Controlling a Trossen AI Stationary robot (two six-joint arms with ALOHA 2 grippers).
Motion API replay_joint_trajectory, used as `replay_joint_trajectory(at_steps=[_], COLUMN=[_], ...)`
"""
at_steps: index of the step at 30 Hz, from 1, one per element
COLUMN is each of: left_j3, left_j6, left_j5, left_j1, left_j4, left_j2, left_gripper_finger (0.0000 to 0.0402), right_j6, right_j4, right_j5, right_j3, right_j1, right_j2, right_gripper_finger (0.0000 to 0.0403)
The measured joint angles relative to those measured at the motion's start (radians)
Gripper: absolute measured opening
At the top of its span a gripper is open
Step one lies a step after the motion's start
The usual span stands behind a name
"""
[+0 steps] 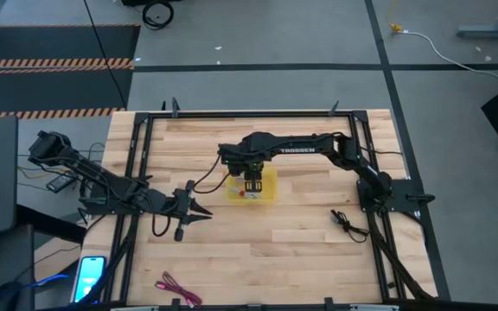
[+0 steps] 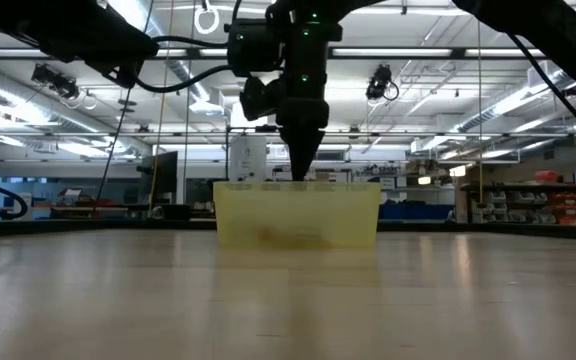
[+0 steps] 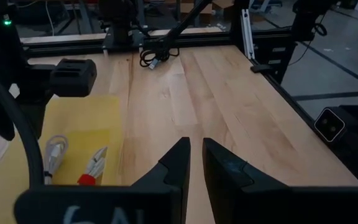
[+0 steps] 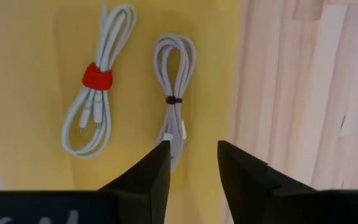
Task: Pick and place USB-C Cables
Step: Put the black charger cable into the yellow transparent bin
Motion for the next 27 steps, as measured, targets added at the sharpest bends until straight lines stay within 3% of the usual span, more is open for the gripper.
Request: replay_joint_trajectory(at_steps=[9, 21, 27], left_j3=[0.0, 0.0, 0.0], left_j6=[-0.02, -0.052, -0.048], left_j5=[0.0, 0.0, -0.011], left_j1=[0.0, 0.0, 0.0], left_j4=[-0.003, -0.01, 0.054], left_j2=[0.0, 0.062, 0.102], left_gripper_finger=[0.005, 0.005, 0.005], right_j6=[0.129, 0.349, 0.462], right_j4=[-0.341, -0.334, -0.323], right_j5=[0.013, 0.053, 0.036], right_j3=[-0.002, -0.135, -0.338], right_j1=[0.006, 0.047, 0.062], right_j2=[-0.053, -0.384, -0.523], right_gripper_finger=[0.0145, 0.0144, 0.0144])
